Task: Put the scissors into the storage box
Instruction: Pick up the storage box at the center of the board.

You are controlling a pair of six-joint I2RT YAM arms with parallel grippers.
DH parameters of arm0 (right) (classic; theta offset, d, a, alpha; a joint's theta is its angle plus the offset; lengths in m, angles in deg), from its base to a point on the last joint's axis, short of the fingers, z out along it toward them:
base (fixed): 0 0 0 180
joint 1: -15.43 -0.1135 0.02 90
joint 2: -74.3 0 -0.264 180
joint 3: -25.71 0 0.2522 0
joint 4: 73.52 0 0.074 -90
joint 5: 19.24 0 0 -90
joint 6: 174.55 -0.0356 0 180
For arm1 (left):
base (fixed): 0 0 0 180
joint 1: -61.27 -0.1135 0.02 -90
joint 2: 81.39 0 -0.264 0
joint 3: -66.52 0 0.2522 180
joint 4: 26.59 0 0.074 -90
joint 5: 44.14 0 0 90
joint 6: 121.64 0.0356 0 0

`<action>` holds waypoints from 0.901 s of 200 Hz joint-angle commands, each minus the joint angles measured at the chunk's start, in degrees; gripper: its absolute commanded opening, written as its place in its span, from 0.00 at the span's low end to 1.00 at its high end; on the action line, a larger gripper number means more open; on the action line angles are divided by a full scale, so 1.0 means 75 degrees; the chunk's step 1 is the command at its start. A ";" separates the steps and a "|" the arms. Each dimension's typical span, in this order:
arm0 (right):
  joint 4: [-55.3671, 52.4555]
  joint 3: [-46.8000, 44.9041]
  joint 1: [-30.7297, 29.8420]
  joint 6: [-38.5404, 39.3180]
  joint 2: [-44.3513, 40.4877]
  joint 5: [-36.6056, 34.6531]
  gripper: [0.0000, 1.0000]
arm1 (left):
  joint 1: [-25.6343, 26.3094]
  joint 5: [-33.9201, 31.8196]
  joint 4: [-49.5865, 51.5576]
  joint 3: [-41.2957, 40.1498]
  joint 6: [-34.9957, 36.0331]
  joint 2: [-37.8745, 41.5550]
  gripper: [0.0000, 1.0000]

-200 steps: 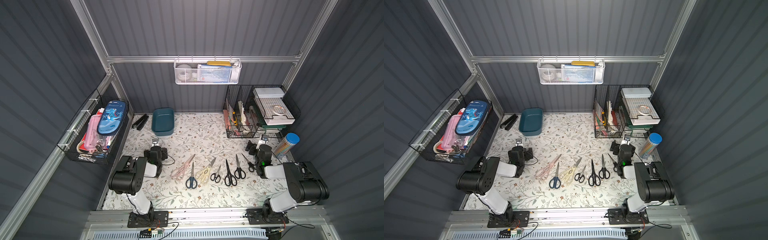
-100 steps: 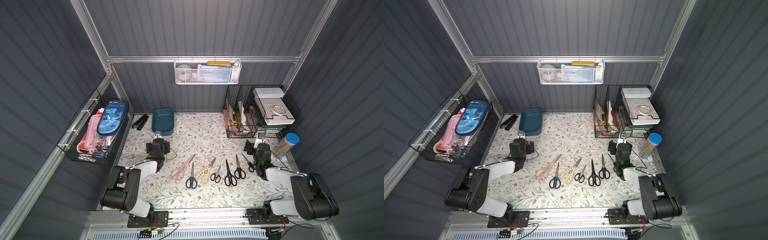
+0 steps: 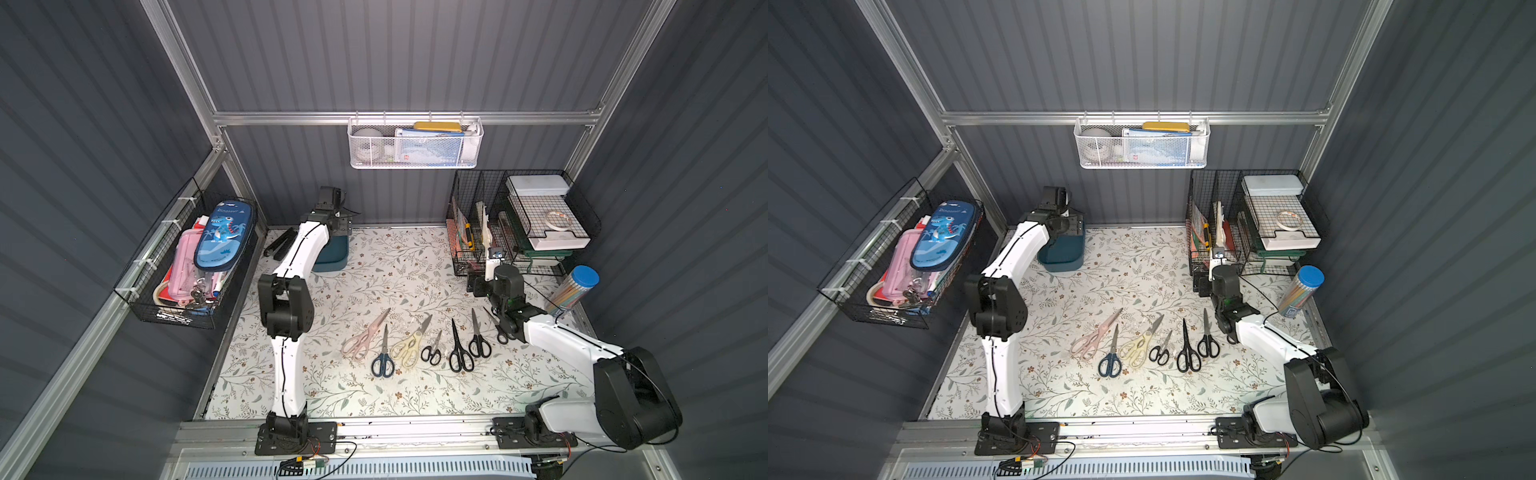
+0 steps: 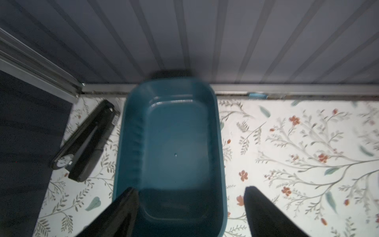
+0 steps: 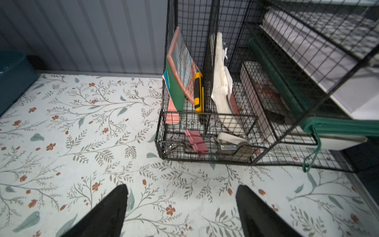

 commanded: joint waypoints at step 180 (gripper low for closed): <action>-0.0461 -0.1758 -0.0022 -0.1268 -0.2711 -0.0260 0.85 | 0.0029 0.1020 0.0584 -0.0947 -0.0315 -0.0664 0.17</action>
